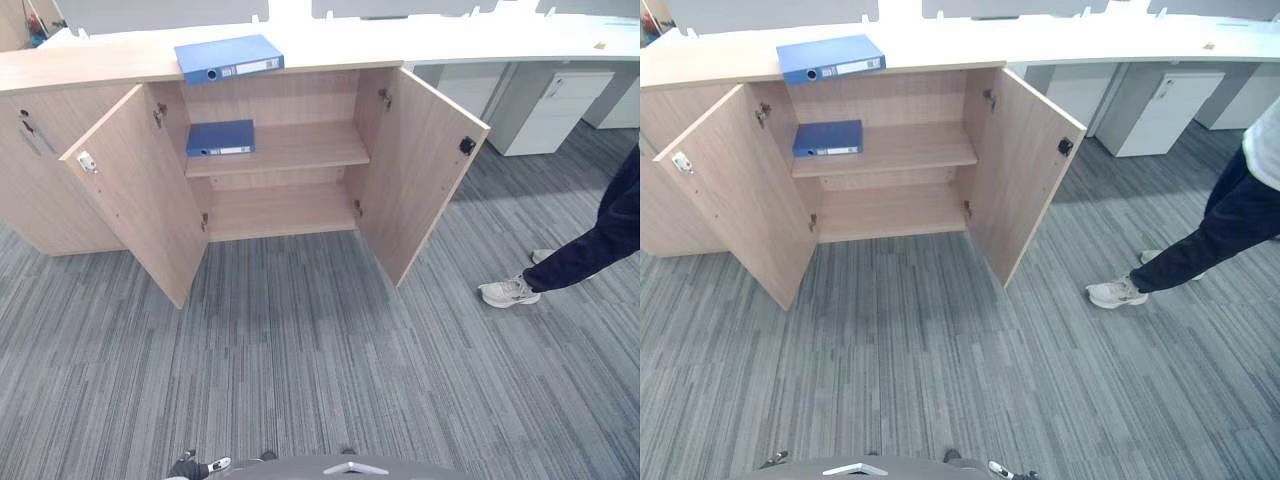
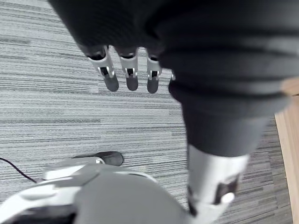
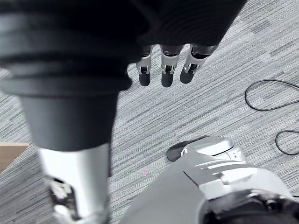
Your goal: Walk over to the cabinet, pick up the folder, carry it to the office cabinet, place the folder inside the office cabinet, then close the office cabinet door
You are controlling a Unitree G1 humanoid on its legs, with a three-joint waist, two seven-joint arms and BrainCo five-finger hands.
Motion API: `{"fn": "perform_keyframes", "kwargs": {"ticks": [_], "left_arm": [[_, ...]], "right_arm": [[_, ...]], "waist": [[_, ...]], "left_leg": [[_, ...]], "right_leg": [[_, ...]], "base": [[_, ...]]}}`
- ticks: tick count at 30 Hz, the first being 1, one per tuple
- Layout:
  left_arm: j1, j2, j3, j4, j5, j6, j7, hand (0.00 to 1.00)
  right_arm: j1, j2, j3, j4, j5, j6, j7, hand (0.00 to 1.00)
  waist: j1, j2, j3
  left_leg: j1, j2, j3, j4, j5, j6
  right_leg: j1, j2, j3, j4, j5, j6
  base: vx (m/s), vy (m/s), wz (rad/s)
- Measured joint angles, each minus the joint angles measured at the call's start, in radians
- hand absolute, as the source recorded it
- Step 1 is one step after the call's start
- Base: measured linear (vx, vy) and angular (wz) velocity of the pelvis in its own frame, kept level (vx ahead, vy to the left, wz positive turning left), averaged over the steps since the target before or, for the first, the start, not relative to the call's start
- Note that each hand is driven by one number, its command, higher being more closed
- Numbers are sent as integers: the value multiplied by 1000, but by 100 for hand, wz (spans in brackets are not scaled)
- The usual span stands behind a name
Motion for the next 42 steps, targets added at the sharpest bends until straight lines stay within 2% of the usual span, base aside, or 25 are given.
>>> {"fn": "perform_keyframes", "kwargs": {"ticks": [1, 6, 19, 28, 32, 35, 37, 38, 39, 40, 41, 42], "left_arm": [[-9, 1, 1, 1, 1, -1, 1, 0], [-24, 5, 9, 3, 1, -6, 0, 0], [-35, 0, 8, 22, 1, -9, 17, 0], [-59, 12, -8, 26, 2, -9, 17, 0], [-69, 22, -11, 22, 2, -9, 16, 0], [-75, 34, -11, 21, 1, -8, 16, 0], [-87, 35, -11, 19, 0, -8, 16, 0], [-93, 33, -11, 18, -1, -9, 16, 0], [-101, 29, -11, 18, -2, -9, 16, 0], [-105, 29, -11, 18, -3, -9, 16, 0], [-109, 20, -9, 9, -19, -8, 17, 0], [-115, 18, -6, 3, -21, -8, 17, 0]], "right_arm": [[-11, 3, -5, 0, -1, -1, 0, 0], [-47, 10, -16, 0, -3, -3, 0, 0], [-89, 12, -33, 0, -6, -3, 0, 0], [-99, 13, -23, 0, -35, -1, 0, 0], [-125, 23, -23, -1, -41, 2, 0, 0], [-137, 40, -24, -2, -42, 5, 0, 0], [-147, 49, -27, -6, -41, 4, 0, 0], [-148, 51, -26, -15, -41, 1, 2, 0], [-151, 54, -27, -41, -41, -3, 2, 0], [-152, 56, -27, -46, -41, -4, 2, 0], [-160, 54, -27, -65, -39, -5, 2, 0], [-161, 55, -25, -77, -38, -6, 2, 0]], "waist": [[-1, 7, 2], [-3, -4, 23], [-3, 3, 36], [6, -12, 56], [10, -20, 58], [11, -34, 74], [19, -34, 95], [17, -25, 99], [14, -18, 107], [14, -19, 111], [7, -1, 126], [7, -4, 127]], "left_leg": [[15, -1, 0, -25, 11, -1], [45, -4, 3, -57, 20, -5], [54, -9, 7, -67, 34, -6], [30, -12, 37, -68, 21, -3], [-2, -15, 60, -61, 2, 2], [-21, -21, 77, 0, -49, 16], [-21, -22, 89, 70, -109, 21], [-15, -22, 92, 95, -129, 24], [-7, -22, 98, 112, -137, 29], [7, -24, 101, 112, -139, 30], [40, -18, 88, 123, -163, 50], [51, -17, 79, 126, -178, 56]], "right_leg": [[4, 0, -2, -8, 1, 2], [28, -2, -9, -35, 6, 10], [36, -8, -25, -33, 8, 12], [27, -10, -11, -75, 24, 19], [-21, -16, 3, -61, 13, 34], [-79, -29, 20, 52, -45, 47], [-98, -40, 20, 163, -94, 74], [-139, -45, 14, 282, -118, 89], [-198, -51, 2, 433, -119, 93], [-229, -59, -5, 516, -109, 94], [-323, -64, -12, 727, -76, 77], [-352, -63, -19, 788, -104, 65]], "base": [[110, 0, 1], [80, -2, 1], [-48, -19, 1], [-45, -19, -10], [83, 8, -16], [190, 56, -14], [151, 61, -14], [145, 90, 6], [162, 103, 15], [256, 135, 26], [237, 107, 25], [301, 98, 26]]}}
